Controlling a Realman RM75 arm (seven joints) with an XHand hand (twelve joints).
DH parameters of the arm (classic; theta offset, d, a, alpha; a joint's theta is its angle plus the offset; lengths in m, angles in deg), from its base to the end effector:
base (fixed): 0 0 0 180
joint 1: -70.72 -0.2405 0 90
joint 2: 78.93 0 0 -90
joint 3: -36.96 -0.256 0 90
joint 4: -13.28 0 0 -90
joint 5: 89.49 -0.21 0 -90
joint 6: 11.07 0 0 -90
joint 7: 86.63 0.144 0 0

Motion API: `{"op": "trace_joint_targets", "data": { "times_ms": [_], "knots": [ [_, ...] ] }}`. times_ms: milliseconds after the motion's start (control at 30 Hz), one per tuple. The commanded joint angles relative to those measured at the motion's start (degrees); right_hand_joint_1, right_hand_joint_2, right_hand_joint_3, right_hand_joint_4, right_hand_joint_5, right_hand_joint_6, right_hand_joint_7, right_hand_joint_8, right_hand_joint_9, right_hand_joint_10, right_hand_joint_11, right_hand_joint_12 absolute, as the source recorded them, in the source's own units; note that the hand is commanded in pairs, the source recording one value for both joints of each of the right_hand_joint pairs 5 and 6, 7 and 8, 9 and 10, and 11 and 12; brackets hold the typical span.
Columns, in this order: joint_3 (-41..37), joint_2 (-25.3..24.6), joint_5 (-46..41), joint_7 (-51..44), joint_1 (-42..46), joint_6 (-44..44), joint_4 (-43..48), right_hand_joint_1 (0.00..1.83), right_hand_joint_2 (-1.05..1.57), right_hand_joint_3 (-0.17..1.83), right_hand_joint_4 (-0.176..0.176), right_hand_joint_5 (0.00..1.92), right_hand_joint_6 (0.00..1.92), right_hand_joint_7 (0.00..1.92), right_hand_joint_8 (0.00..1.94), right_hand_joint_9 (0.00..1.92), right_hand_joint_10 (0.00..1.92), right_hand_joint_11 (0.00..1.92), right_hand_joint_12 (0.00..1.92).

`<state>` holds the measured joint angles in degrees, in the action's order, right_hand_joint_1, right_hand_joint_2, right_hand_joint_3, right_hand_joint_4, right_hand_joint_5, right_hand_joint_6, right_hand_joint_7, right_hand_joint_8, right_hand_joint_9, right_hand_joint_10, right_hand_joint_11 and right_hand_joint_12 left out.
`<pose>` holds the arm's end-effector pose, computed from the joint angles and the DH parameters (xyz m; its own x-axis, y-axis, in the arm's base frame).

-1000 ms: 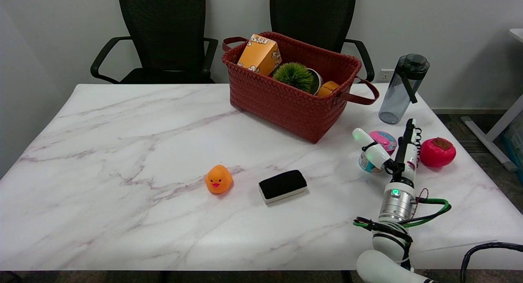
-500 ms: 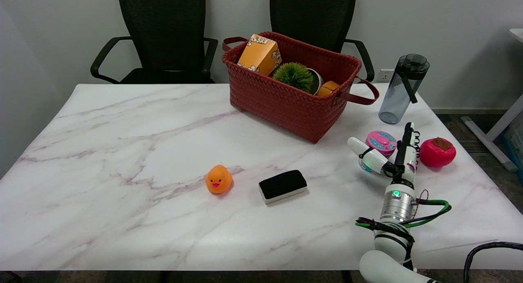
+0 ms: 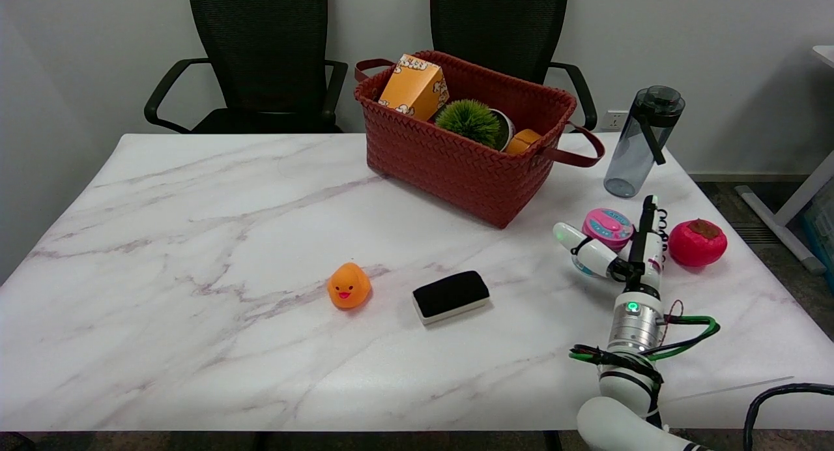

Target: Pick up the pink gum jar.

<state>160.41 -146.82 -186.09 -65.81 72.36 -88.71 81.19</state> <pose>-0.3434 -0.2484 0.3737 0.2707 0.7294 0.6282 -0.9591 0.1486 0.2408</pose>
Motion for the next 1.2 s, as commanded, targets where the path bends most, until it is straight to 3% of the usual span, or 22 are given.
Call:
{"op": "trace_joint_targets", "data": {
  "times_ms": [33, 633, 1067, 1200],
  "knots": [
    [-0.3, 0.4, -0.5, 0.2, 0.0, 1.0, 0.1, 1.12, 0.53, -0.17, 0.000, 0.00, 0.00, 0.00, 0.00, 0.03, 0.03, 0.23, 0.23],
    [0.1, 0.4, -0.9, 7.6, 0.1, 1.6, -0.2, 1.15, 0.59, -0.17, 0.000, 0.00, 0.00, 0.00, 0.00, 0.18, 0.18, 0.34, 0.34],
    [-0.2, 0.4, -0.5, 9.6, 0.1, 3.0, 0.1, 1.13, 0.62, -0.17, 0.000, 0.00, 0.00, 0.34, 0.34, 0.33, 0.33, 0.42, 0.42],
    [-0.1, 0.6, -0.8, 9.6, 0.1, 3.0, 0.3, 1.13, 0.63, -0.17, 0.000, 0.19, 0.19, 0.56, 0.56, 0.46, 0.46, 0.47, 0.47]
  ]
}}
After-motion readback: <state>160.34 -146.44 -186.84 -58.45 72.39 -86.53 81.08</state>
